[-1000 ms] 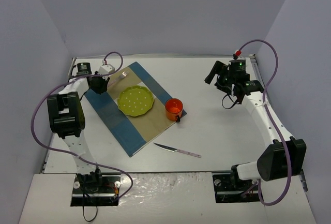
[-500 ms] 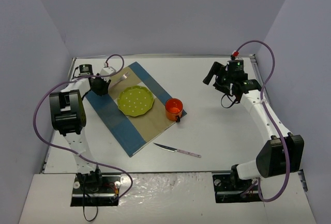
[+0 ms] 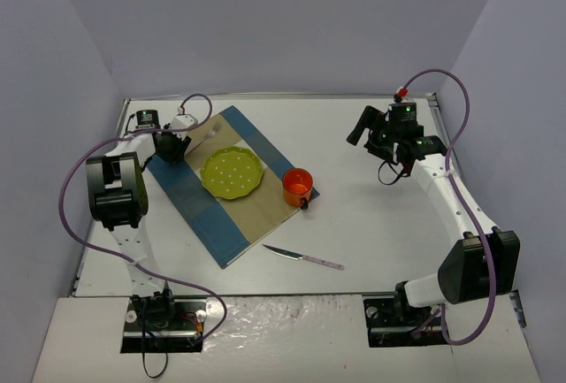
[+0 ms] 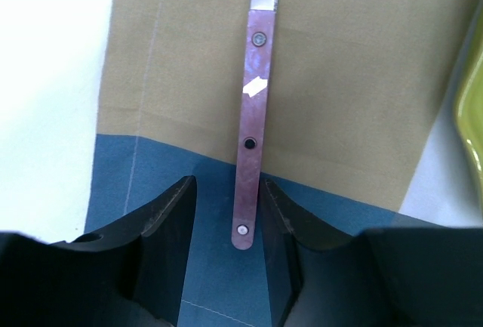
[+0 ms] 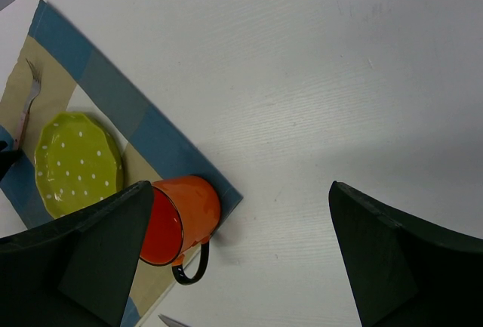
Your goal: Set the dinner table for one person
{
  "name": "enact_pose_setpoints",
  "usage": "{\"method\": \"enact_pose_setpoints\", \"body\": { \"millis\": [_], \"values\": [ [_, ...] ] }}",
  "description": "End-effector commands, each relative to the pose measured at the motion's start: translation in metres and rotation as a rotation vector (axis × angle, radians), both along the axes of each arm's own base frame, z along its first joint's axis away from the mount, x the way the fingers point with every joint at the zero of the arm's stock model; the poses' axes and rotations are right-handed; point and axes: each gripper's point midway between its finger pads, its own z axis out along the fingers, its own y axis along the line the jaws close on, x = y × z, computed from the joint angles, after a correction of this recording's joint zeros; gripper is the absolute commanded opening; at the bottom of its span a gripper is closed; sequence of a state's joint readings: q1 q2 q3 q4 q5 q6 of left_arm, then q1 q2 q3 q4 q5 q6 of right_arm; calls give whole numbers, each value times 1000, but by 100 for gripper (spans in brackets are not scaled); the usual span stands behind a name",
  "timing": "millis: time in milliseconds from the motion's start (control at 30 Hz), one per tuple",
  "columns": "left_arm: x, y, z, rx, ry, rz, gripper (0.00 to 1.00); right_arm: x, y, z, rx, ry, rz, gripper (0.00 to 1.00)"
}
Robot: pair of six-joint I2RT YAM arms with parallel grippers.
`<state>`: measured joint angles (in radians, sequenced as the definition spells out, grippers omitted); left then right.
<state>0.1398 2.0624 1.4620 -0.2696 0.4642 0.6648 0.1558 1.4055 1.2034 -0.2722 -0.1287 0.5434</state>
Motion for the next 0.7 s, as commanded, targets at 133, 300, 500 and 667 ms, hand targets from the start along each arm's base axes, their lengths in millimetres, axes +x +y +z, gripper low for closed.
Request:
{"method": "enact_pose_setpoints", "body": {
  "millis": [133, 300, 500, 667],
  "values": [
    [24, 17, 35, 50, -137, 68, 40, 9, 3, 25, 20, -86, 24, 98],
    [26, 20, 37, 52, -150, 97, 43, 7, 3, 24, 19, -85, 26, 98],
    [28, 21, 46, 50, -169, 111, 48, 5, 2, 26, 15, -92, 30, 98],
    [28, 23, 74, 50, -226, 142, 62, 2, 2, 29, -1, -105, 50, 99]
  ]
}}
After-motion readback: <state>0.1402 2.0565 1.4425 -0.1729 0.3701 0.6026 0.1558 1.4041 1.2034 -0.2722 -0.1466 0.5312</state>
